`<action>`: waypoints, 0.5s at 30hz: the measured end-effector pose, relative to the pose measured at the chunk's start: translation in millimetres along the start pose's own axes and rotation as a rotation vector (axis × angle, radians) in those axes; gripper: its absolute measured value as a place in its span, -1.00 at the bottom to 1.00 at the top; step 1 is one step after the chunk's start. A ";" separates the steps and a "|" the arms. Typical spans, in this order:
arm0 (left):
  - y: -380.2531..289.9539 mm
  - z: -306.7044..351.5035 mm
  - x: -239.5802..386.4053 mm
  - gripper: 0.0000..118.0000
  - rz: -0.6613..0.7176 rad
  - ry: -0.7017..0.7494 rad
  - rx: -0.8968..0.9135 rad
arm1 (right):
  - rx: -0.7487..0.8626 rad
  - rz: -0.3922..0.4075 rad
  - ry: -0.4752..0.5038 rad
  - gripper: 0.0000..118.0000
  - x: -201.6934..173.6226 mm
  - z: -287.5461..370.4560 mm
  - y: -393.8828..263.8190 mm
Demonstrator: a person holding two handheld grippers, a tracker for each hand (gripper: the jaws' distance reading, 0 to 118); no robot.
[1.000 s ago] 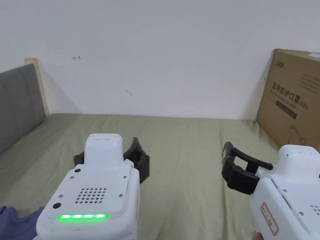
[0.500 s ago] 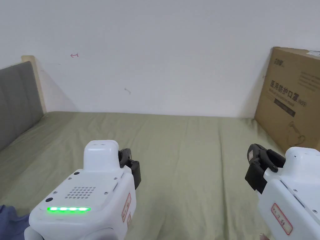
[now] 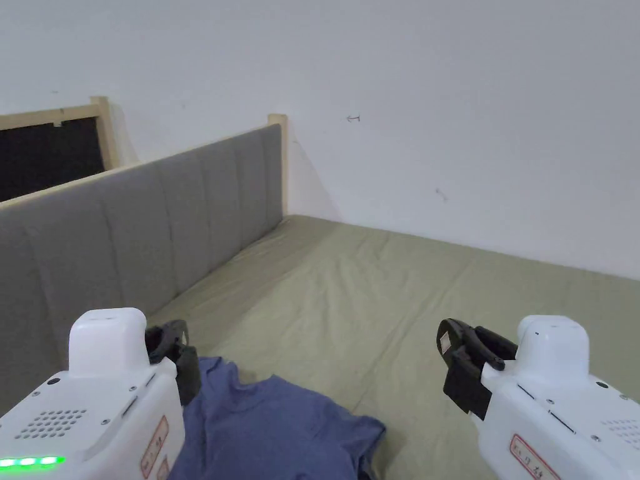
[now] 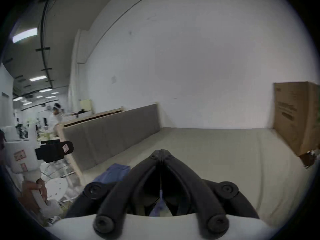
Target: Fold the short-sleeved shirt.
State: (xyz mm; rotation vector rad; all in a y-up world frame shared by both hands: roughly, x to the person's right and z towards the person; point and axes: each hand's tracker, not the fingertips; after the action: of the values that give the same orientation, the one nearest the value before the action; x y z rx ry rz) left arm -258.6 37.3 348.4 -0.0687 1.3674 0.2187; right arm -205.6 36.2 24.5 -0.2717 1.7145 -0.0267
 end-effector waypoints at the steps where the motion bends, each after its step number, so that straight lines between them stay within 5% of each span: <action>1: -1.4 3.4 -6.7 -1.00 -0.004 0.008 -0.002 | -0.007 -0.011 0.019 -1.00 -2.8 -6.2 0.2; 5: -8.4 5.1 -30.1 -1.00 0.094 -0.030 -0.035 | -0.033 -0.011 0.040 -1.00 -3.2 -9.1 1.0; 11: -50.0 -92.6 -75.4 -1.00 0.344 -0.107 -0.593 | -0.141 -0.007 0.020 -1.00 19.6 -5.4 -4.0; 15: -99.3 -162.6 -81.9 -1.00 0.257 -0.003 -0.802 | -0.206 -0.009 -0.012 -1.00 37.6 -2.5 -15.5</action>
State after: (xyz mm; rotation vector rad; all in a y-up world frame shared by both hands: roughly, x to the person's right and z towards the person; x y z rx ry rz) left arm -411.1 -97.7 387.5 -0.5611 1.2108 0.9740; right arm -210.5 13.5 -9.0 -0.4308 1.7054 0.1458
